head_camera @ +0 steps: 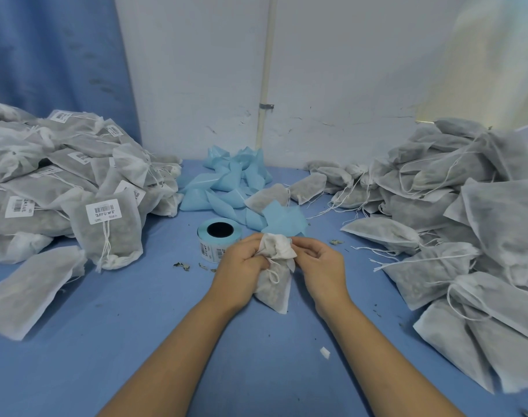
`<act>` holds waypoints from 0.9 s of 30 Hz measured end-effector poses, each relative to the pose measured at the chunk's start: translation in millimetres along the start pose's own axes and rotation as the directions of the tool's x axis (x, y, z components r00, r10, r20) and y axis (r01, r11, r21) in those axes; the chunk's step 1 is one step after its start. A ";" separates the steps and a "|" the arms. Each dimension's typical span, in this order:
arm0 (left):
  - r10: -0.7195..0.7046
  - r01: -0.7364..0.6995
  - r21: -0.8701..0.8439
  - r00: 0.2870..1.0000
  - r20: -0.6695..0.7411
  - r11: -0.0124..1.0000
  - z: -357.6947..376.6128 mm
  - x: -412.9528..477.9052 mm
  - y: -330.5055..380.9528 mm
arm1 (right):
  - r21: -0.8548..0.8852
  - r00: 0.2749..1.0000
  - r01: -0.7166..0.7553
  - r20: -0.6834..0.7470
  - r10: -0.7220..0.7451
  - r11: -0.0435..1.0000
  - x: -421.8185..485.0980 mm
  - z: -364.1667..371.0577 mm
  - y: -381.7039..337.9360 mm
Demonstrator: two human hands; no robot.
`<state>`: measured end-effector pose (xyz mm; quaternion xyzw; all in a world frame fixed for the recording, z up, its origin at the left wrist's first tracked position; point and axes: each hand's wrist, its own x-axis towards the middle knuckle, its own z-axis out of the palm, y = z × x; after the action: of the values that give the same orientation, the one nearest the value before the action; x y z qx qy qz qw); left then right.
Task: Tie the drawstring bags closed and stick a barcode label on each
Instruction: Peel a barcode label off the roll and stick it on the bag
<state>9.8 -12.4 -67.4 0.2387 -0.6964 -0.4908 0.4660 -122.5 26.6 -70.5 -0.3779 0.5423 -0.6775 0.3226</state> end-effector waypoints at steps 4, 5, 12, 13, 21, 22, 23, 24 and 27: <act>0.009 -0.009 0.011 1.000 0.022 1.000 0.4 -0.5 2.2 | 0.024 0.998 -0.038 -0.043 0.039 0.999 0.1 1.3 -0.4; 0.007 -0.007 0.011 1.000 0.023 1.000 0.1 -0.6 2.3 | 0.024 0.998 -0.041 -0.045 0.042 0.999 0.3 1.3 -0.4; -0.029 0.029 0.011 0.999 -0.021 1.000 -1.0 0.4 -0.1 | 0.045 0.998 -0.050 -0.025 0.051 0.998 -0.2 -1.0 -3.5; -0.028 0.029 0.012 0.999 -0.020 1.000 -1.0 0.4 -0.3 | 0.044 0.998 -0.049 -0.030 0.050 0.998 0.0 -0.7 -3.8; -0.047 0.048 0.011 0.998 -0.044 0.999 -1.9 0.5 -1.9 | -0.025 0.965 0.026 -0.260 -0.031 0.999 1.9 -0.4 -3.8; -0.059 0.060 0.004 0.996 -0.068 0.998 -2.8 1.0 -2.5 | -0.019 0.950 0.026 -0.310 -0.030 0.999 2.4 -1.8 -5.0; -0.072 0.073 0.008 0.993 -0.093 0.997 -3.4 1.6 -3.2 | 0.024 0.937 0.026 -0.348 -0.016 0.999 3.3 -3.3 -6.2; -0.079 0.083 0.027 0.990 -0.115 0.996 -3.9 2.1 -4.3 | 0.104 0.931 0.025 -0.366 0.015 0.994 3.4 -4.7 -8.0; -0.063 0.086 0.149 0.986 -0.153 0.985 -3.4 3.3 -7.4 | 0.323 0.946 -0.007 -0.304 0.110 0.946 1.1 -5.1 -11.8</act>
<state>10.4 -19.6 -72.5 0.3358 -0.6867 -0.4332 0.4776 -127.8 30.5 -59.3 -0.1905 0.4821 -0.7979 0.3077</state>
